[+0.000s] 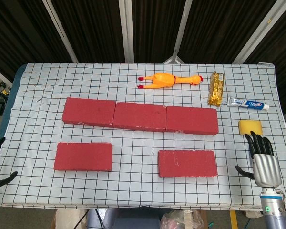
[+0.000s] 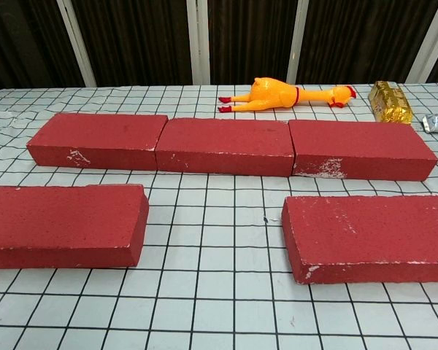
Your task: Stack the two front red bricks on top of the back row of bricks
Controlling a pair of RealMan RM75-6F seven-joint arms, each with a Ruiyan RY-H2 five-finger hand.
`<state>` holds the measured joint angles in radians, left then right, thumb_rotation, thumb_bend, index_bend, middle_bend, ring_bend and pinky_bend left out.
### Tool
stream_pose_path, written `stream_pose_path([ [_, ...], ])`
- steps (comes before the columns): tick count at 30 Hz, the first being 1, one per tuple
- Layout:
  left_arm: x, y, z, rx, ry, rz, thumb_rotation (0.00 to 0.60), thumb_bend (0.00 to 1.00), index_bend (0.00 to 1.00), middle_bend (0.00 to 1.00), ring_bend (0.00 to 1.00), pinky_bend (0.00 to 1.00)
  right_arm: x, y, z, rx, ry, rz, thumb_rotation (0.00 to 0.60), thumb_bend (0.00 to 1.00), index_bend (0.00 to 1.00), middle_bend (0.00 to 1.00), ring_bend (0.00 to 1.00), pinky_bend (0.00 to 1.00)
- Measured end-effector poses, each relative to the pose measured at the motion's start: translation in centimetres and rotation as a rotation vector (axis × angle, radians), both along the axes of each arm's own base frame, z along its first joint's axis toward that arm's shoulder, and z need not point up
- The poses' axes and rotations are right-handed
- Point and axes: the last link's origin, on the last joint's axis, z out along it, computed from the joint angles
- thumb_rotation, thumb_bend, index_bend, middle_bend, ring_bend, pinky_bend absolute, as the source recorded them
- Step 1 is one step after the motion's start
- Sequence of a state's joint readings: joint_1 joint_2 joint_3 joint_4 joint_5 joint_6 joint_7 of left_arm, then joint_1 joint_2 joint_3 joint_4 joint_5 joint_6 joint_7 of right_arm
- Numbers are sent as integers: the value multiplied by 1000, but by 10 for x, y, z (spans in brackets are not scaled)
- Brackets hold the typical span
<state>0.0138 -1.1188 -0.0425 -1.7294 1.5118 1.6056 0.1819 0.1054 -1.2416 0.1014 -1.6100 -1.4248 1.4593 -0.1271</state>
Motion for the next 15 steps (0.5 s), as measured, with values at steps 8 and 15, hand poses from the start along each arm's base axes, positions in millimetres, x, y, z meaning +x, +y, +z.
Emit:
stream_pose_path([
  [8, 2, 1, -3, -18, 6, -8, 600, 0, 73, 0, 0, 98, 1, 3, -3, 41, 3, 4, 600, 162, 34, 0, 0, 0],
  [15, 1, 1, -4, -27, 8, 0, 600, 0, 73, 0, 0, 98, 9, 12, -7, 97, 5, 12, 600, 162, 34, 0, 0, 0],
])
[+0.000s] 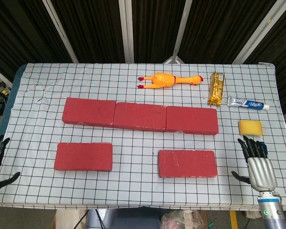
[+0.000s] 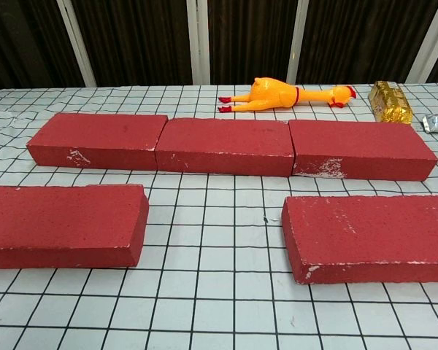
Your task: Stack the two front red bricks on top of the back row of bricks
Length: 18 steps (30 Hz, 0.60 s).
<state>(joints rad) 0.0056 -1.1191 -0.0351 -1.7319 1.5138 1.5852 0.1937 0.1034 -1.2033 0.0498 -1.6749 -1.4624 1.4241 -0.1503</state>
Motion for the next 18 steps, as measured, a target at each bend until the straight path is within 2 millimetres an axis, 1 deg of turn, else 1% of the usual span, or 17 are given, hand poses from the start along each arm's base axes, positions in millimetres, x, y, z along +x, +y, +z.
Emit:
stream_pose_path([
  [8, 0, -1, 2, -7, -15, -6, 600, 0, 73, 0, 0, 98, 21, 10, -13, 119, -11, 10, 600, 161, 34, 0, 0, 0],
  [14, -3, 2, 1, -21, -12, 21, 600, 0, 73, 0, 0, 98, 40, 9, -26, 214, 7, 29, 600, 161, 34, 0, 0, 0],
  [18, -3, 2, 1, -29, -12, 22, 600, 0, 73, 0, 0, 98, 50, 5, -36, 257, 23, 33, 600, 162, 34, 0, 0, 0],
])
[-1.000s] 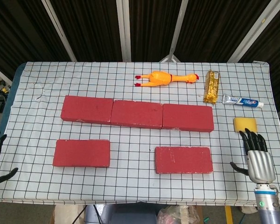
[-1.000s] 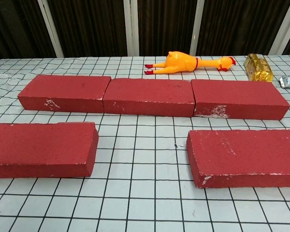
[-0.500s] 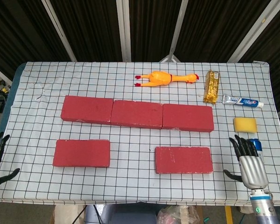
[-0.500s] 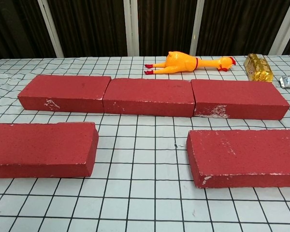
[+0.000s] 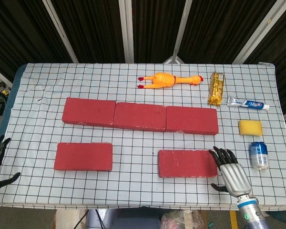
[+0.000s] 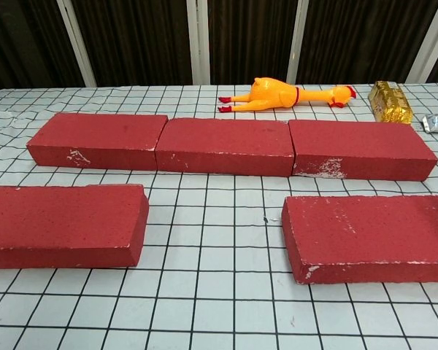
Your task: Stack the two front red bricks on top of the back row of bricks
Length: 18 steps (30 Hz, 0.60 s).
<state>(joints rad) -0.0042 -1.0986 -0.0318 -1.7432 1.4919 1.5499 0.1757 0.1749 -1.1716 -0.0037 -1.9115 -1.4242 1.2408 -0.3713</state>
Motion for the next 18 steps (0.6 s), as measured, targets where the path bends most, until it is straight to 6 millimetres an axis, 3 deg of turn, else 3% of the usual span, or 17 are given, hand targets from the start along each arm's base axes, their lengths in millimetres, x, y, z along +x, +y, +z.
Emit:
stream_pose_path([
  [18, -1, 2, 1, -2, 0, 4, 600, 0, 73, 0, 0, 98, 38, -22, -43, 80, 32, 8, 600, 162, 34, 0, 0, 0],
])
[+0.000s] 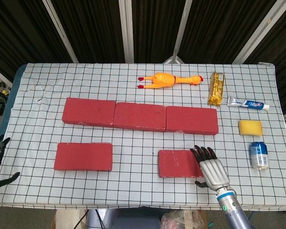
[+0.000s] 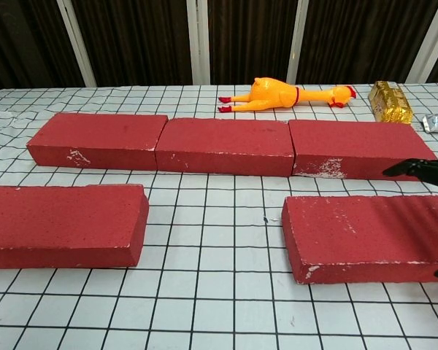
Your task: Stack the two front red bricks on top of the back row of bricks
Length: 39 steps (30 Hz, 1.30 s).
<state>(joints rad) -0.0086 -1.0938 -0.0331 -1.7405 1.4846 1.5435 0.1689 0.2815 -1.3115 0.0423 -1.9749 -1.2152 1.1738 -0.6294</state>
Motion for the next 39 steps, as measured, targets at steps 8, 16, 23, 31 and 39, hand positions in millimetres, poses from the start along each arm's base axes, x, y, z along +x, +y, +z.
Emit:
stream_pose_path([
  [8, -1, 0, 3, 6, -8, 5, 600, 0, 73, 0, 0, 98, 13, -6, -13, 25, 3, 6, 600, 161, 34, 0, 0, 0],
  [16, -1, 0, 4, 4, -14, 10, 600, 0, 73, 0, 0, 98, 23, -12, -26, 54, 21, 14, 600, 162, 34, 0, 0, 0],
  [23, -2, 1, 2, -4, -11, 12, 600, 0, 73, 0, 0, 98, 27, -21, -32, 74, 40, 11, 600, 162, 34, 0, 0, 0],
  [31, -2, 1, 1, -8, -8, 12, 600, 0, 73, 0, 0, 99, 31, -33, -34, 74, 84, 10, 600, 162, 34, 7, 0, 0],
  [39, -1, 2, -1, -15, -5, 14, 600, 0, 73, 0, 0, 99, 29, -36, -37, 96, 129, 1, 600, 162, 34, 112, 0, 0],
])
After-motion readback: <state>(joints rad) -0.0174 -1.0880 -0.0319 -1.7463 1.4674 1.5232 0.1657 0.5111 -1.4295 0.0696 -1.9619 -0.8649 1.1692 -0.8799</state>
